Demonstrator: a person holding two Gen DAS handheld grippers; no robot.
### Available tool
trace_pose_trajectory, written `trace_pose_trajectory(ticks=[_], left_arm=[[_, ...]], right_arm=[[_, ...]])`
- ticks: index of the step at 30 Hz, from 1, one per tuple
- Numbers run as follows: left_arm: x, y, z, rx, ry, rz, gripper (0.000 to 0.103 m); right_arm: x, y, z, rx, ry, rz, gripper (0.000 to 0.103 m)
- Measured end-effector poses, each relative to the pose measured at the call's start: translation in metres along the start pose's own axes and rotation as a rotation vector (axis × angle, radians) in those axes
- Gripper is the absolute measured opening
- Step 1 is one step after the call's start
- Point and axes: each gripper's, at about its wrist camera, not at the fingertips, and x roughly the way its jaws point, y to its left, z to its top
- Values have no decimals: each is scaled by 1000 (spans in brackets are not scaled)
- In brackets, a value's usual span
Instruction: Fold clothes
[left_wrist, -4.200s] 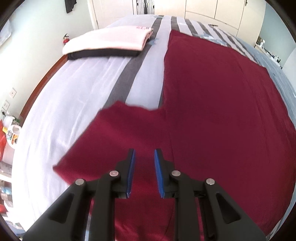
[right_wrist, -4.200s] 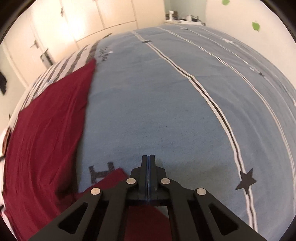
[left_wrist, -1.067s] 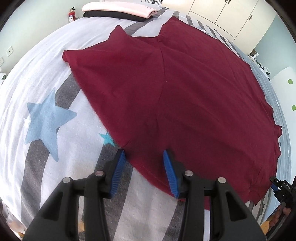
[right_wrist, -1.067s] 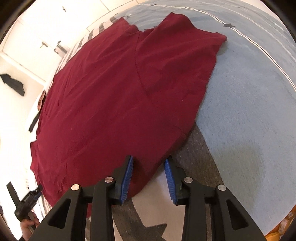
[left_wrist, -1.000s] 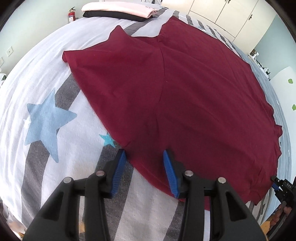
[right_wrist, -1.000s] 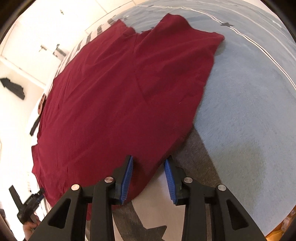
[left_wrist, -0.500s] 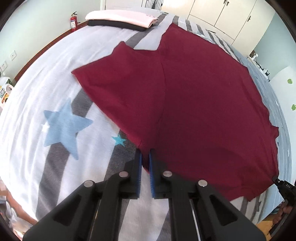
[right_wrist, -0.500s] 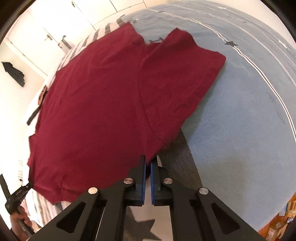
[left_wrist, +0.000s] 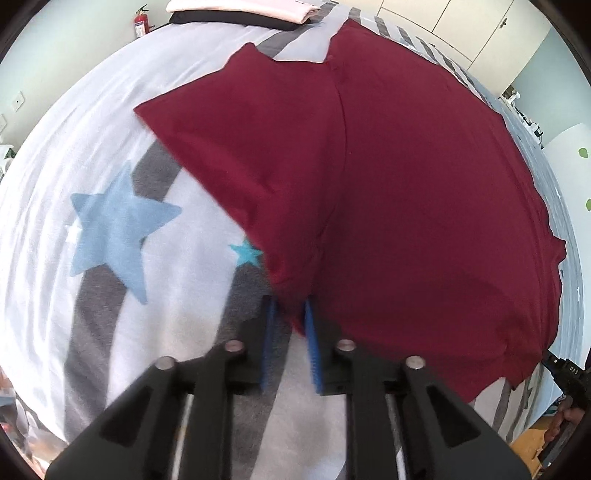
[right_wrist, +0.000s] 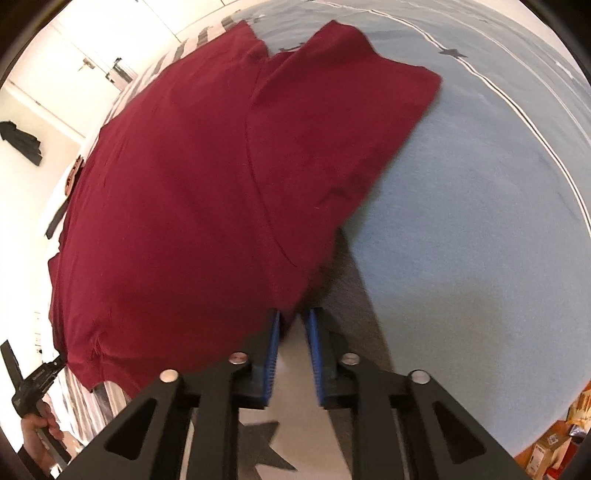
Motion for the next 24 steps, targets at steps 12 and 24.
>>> trace_pose_trajectory(ticks=[12,24], left_arm=[[-6,82,75,-138,-127,150,48],[40,92,137,30,-153,168,2]], right_arm=[[-22,12,51,-35,-144,-87,24],[31,91,75,-140,-147,-33,24]])
